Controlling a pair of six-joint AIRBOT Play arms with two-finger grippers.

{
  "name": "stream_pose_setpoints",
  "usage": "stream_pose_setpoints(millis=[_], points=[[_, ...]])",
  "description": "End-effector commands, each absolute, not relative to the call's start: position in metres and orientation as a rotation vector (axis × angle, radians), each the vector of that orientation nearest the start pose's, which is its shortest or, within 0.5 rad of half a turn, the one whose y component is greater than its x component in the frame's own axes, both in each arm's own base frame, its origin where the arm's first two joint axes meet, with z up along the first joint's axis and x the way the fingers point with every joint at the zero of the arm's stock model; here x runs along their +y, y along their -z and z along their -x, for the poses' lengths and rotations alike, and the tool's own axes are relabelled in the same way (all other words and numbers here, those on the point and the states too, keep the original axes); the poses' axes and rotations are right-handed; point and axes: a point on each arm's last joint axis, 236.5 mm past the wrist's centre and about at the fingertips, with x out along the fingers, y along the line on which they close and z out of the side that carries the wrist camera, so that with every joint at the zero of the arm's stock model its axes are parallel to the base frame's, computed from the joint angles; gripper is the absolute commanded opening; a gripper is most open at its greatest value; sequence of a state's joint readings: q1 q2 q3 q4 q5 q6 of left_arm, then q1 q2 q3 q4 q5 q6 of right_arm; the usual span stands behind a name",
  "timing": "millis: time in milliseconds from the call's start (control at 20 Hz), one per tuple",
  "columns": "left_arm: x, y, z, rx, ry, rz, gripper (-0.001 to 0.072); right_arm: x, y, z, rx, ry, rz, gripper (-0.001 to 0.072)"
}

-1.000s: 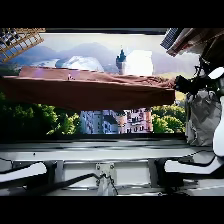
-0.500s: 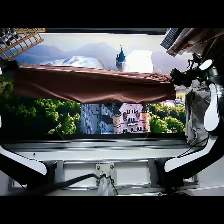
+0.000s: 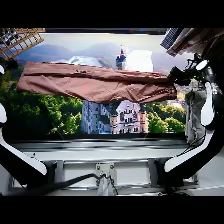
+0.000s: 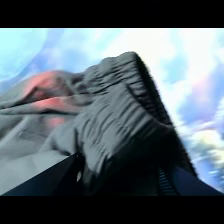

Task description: Fold the clothes and pants, and hang the long-sleeved shirts on hangers.

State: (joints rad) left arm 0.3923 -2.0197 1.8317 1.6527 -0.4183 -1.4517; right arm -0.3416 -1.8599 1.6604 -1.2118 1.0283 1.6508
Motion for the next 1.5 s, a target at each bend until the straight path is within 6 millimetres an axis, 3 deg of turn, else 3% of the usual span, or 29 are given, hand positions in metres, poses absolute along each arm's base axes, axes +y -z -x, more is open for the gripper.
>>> stream_pose_setpoints(millis=[0,50,100,200,350,450,600,750,850,950,1050,1100,1150,1300,1450], points=[[0.261,0.014,-0.613,0.719,-0.344,-0.057,0.0525,-0.106,0.057,-0.522,1.167,0.178,-0.643,0.0524],[0.26,0.016,-0.605,0.758,-0.345,-0.046,0.0508,-0.104,0.055,-0.518,1.182,0.172,-0.642,0.0523],[0.262,0.017,-0.595,0.792,-0.362,-0.006,0.0429,-0.101,0.052,-0.514,1.196,0.153,-0.626,0.0524],[0.263,0.018,-0.579,0.84,-0.409,0.098,0.0359,-0.088,0.045,-0.501,1.252,0.068,-0.556,0.0528],[0.256,0.028,-0.547,0.968,-0.455,0.211,0.0339,-0.076,0.031,-0.484,1.301,-0.002,-0.519,0.052],[0.246,0.032,-0.527,1.06,-0.454,0.237,0.0215,-0.078,0.01,-0.486,1.257,-0.02,-0.477,0.0514],[0.229,0.013,-0.521,1.034,-0.424,0.296,0.0215,-0.068,-0.035,-0.481,1.174,-0.132,-0.352,0.0515],[0.216,0.005,-0.502,1.047,-0.416,0.321,0.0216,-0.085,-0.064,-0.466,1.142,-0.003,-0.36,0.0511],[0.203,0.019,-0.471,1.104,-0.429,0.354,0.0216,-0.097,-0.059,-0.444,1.176,0.123,-0.399,0.0502],[0.187,0.042,-0.436,1.145,-0.438,0.377,0.0216,-0.089,-0.041,-0.417,1.218,0.146,-0.428,0.0493],[0.173,0.058,-0.415,1.096,-0.469,0.461,0.0257,-0.073,-0.023,-0.389,1.236,0.14,-0.469,0.0487],[0.166,0.063,-0.413,1.038,-0.47,0.535,0.0419,-0.063,-0.017,-0.378,1.22,0.134,-0.5,0.0463],[0.159,0.067,-0.415,0.99,-0.471,0.63,0.0529,-0.054,-0.012,-0.367,1.191,0.131,-0.53,0.0464],[0.145,0.077,-0.427,0.95,-0.398,0.772,0.0529,-0.038,-0.001,-0.336,1.134,0.136,-0.576,0.0464],[0.159,0.069,-0.449,0.829,-0.403,0.778,0.0529,-0.029,0.007,-0.309,1.147,0.131,-0.57,0.0464]])
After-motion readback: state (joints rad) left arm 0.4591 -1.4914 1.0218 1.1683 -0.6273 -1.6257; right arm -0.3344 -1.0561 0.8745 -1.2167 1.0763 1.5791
